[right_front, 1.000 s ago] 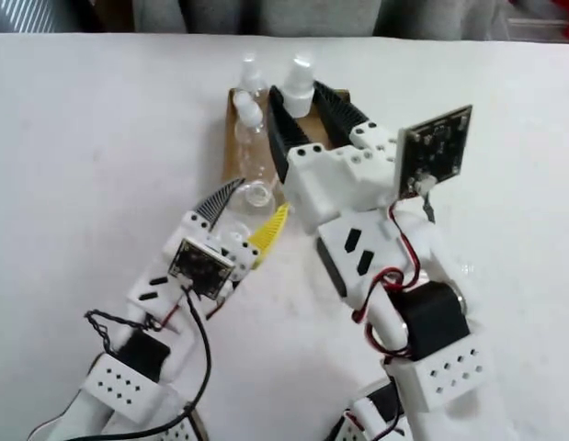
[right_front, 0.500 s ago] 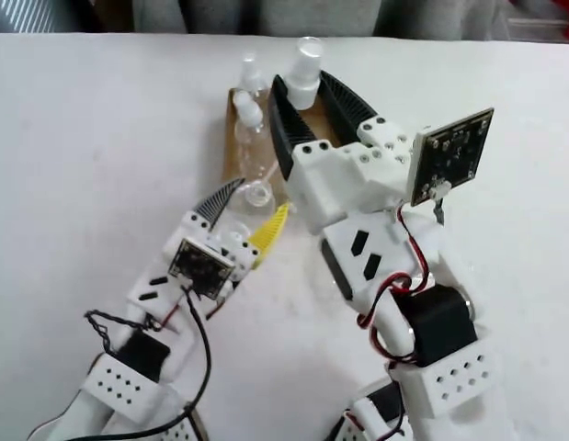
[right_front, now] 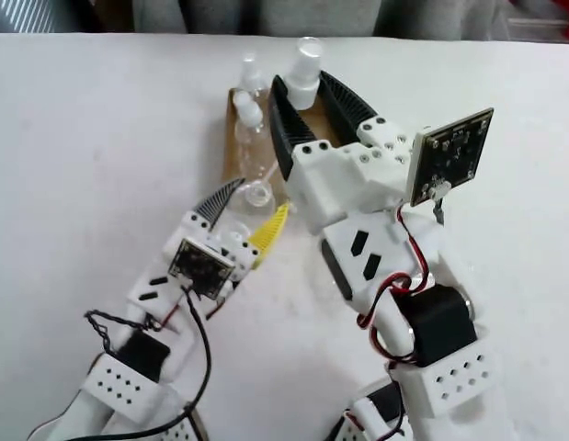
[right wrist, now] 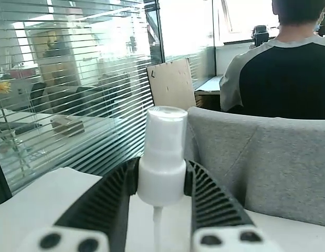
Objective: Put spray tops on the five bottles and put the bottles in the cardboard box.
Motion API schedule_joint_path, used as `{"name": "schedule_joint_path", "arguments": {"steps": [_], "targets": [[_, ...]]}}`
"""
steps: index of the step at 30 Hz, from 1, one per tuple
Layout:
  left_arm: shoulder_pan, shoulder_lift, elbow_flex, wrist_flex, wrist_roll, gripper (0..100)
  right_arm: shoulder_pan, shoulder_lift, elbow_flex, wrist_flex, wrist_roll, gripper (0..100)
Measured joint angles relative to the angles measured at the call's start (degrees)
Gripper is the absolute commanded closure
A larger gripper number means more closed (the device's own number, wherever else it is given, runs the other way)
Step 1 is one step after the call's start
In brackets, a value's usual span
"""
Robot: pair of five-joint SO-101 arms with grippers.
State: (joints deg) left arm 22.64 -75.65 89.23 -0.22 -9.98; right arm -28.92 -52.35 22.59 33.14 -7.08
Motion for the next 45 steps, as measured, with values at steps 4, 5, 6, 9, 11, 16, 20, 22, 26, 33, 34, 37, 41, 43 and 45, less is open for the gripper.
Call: {"name": "schedule_joint_path", "arguments": {"steps": [4,5,6,9,11,16,20,22,26,33,34,37,41,43,45], "targets": [[0.00,0.00,0.00,0.00,0.00,92,0.70,0.00,0.00,-0.62,0.00,98.2],[0.00,0.00,0.00,0.00,0.00,92,1.14,0.00,0.00,-1.05,0.00,98.2],[0.00,0.00,0.00,0.00,0.00,92,1.67,0.00,0.00,-1.41,0.00,98.2],[0.00,0.00,0.00,0.00,0.00,92,2.20,0.00,0.00,-1.58,0.00,98.2],[0.00,0.00,0.00,0.00,0.00,92,2.29,0.00,0.00,-1.58,0.00,98.2],[0.00,0.00,0.00,0.00,0.00,92,2.29,-0.09,1.23,-1.58,0.00,98.2],[0.00,0.00,0.00,0.00,0.00,92,2.37,0.09,4.66,-2.81,0.00,98.2],[0.00,0.00,0.00,0.00,0.00,92,2.37,0.09,5.27,-4.22,0.00,98.2],[0.00,0.00,0.00,0.00,0.00,92,2.37,0.09,5.36,-4.84,0.00,98.2],[0.00,0.00,0.00,0.00,0.00,92,1.49,0.00,6.86,-4.84,0.00,98.2],[0.00,0.00,0.00,0.00,0.00,92,0.62,0.00,7.65,-4.84,0.00,98.2],[0.00,0.00,0.00,0.00,0.00,92,-1.93,-0.09,9.41,-4.84,0.00,98.2],[0.00,0.00,0.00,0.00,0.00,92,-2.46,-0.09,11.87,-4.84,0.00,98.2],[0.00,0.00,0.00,0.00,0.00,92,-2.81,-0.09,12.92,-4.84,0.00,98.2],[0.00,0.00,0.00,0.00,0.00,92,-2.81,-0.09,13.63,-4.84,0.00,98.2]]}}
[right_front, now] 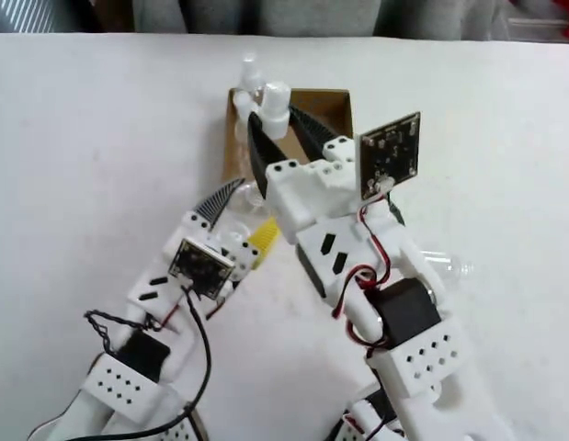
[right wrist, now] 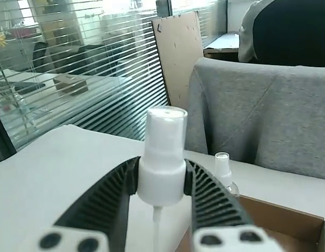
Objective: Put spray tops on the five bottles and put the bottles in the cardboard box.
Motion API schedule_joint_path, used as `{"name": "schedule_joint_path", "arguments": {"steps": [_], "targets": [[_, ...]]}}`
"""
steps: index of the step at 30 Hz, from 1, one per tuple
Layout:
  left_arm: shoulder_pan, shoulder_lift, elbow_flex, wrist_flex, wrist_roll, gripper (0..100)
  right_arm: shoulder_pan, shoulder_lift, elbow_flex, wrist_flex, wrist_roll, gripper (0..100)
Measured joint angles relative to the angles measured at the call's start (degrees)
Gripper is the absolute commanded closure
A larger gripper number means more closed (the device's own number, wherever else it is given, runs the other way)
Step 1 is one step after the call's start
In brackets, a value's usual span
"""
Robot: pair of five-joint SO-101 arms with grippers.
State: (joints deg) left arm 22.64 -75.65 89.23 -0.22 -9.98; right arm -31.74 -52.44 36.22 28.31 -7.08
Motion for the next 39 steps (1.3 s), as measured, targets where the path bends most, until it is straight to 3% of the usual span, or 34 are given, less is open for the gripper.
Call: {"name": "schedule_joint_path", "arguments": {"steps": [19,25,31,39], "targets": [[0.00,0.00,0.00,0.00,0.18,92,-3.08,-12.22,16.18,-4.13,0.00,98.2],[0.00,0.00,0.00,0.00,7.03,92,-3.25,-12.75,18.90,-7.21,0.00,98.2],[0.00,0.00,0.00,0.00,8.26,92,-3.25,-12.75,18.90,-7.74,-0.09,98.2],[0.00,0.00,0.00,0.00,8.26,92,-2.99,-12.75,20.31,-7.74,-6.07,98.2]]}}
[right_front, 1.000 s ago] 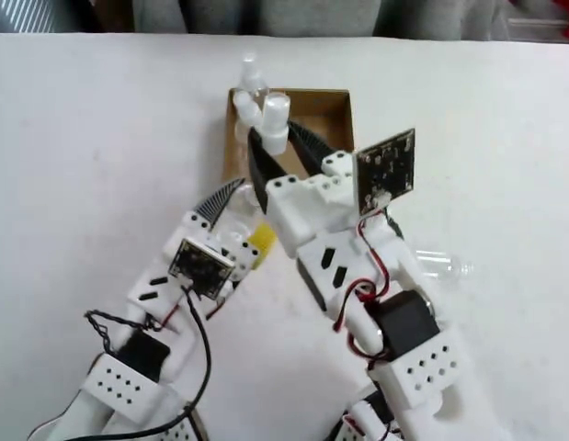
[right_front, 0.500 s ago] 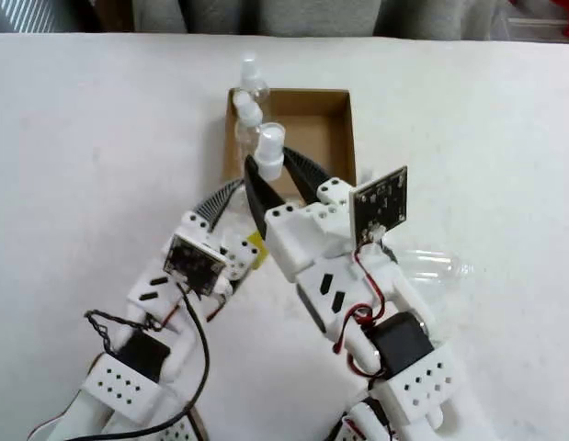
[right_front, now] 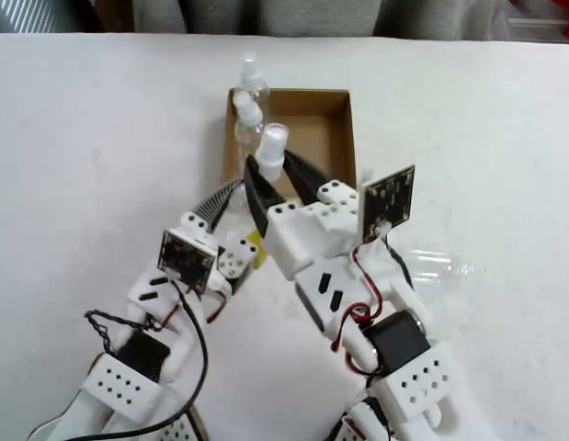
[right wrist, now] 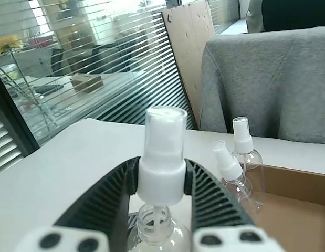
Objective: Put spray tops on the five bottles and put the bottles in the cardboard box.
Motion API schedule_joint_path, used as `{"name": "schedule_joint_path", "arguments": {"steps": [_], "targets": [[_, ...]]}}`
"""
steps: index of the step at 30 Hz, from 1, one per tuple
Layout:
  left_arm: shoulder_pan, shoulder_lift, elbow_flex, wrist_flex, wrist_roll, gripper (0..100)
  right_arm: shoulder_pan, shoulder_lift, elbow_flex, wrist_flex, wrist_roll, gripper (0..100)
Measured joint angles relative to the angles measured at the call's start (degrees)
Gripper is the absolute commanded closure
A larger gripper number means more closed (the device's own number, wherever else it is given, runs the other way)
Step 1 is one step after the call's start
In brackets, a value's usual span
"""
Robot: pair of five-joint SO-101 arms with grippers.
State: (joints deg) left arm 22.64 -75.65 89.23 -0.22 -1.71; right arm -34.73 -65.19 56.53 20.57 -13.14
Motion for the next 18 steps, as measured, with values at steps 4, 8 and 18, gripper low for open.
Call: {"name": "schedule_joint_path", "arguments": {"steps": [4,8,18], "targets": [[0.00,0.00,0.00,0.00,0.00,92,0.00,0.00,0.09,0.00,-0.53,98.2],[0.00,0.00,0.00,0.00,0.00,92,0.00,0.00,0.09,-1.85,-0.53,98.2],[0.00,0.00,0.00,0.00,0.00,92,0.00,0.00,3.60,-5.80,-0.53,98.2]]}}
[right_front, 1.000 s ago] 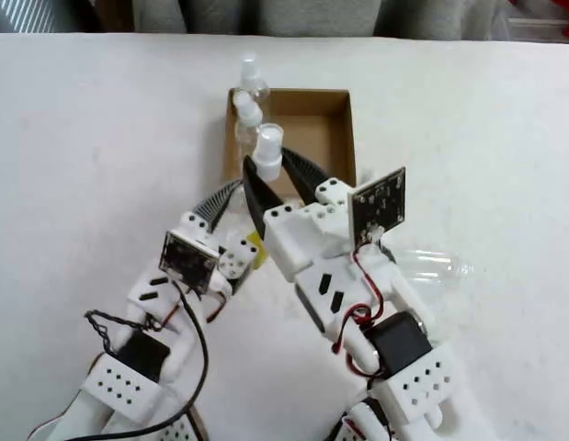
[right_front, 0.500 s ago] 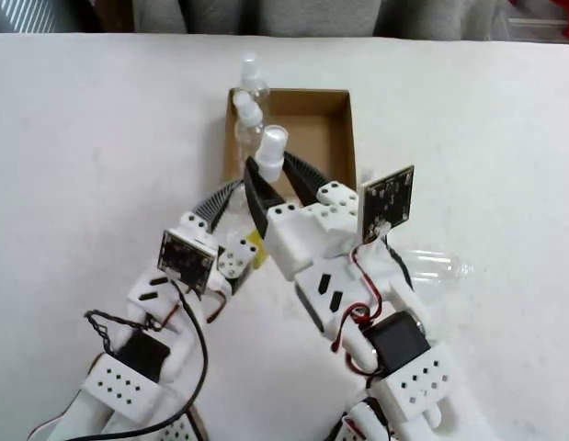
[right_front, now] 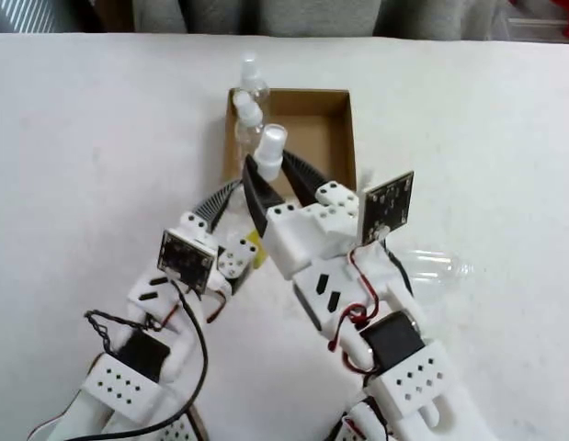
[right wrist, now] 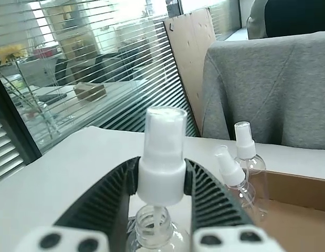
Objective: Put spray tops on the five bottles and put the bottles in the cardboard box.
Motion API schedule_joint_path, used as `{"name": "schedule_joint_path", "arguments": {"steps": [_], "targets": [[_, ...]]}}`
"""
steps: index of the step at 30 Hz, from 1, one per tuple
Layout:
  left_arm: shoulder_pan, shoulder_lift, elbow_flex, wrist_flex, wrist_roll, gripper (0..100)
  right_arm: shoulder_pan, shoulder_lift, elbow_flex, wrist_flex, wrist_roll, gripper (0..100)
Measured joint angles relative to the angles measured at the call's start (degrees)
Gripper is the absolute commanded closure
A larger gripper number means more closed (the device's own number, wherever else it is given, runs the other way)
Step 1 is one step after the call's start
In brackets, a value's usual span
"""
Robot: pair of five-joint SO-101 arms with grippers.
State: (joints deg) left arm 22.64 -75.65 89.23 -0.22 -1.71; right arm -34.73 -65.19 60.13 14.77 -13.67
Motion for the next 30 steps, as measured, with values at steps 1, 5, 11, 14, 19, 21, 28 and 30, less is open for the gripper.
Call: {"name": "schedule_joint_path", "arguments": {"steps": [1,5,11,14,19,21,28,30], "targets": [[0.00,0.00,0.00,0.00,0.00,92,0.00,0.00,0.00,0.00,0.00,98.2],[0.00,0.00,0.00,0.00,0.00,92,-1.58,0.00,0.00,0.00,0.00,98.2],[0.00,0.00,0.00,0.00,0.00,92,-2.37,0.00,0.09,-0.09,0.00,98.2],[0.00,0.00,0.00,0.00,0.00,92,-2.37,0.00,1.14,-0.18,0.00,98.2],[0.00,0.00,0.00,0.00,0.00,92,-2.37,0.00,1.23,-0.18,0.00,98.0],[0.00,0.00,0.00,0.00,0.00,92,-2.37,0.00,1.23,-0.18,0.00,97.5],[-0.88,0.26,0.00,0.00,0.00,92,-2.55,0.00,2.99,-0.09,3.96,79.3],[-1.32,1.23,0.00,0.00,0.00,92,-2.81,0.00,2.99,0.35,3.96,75.4]]}}
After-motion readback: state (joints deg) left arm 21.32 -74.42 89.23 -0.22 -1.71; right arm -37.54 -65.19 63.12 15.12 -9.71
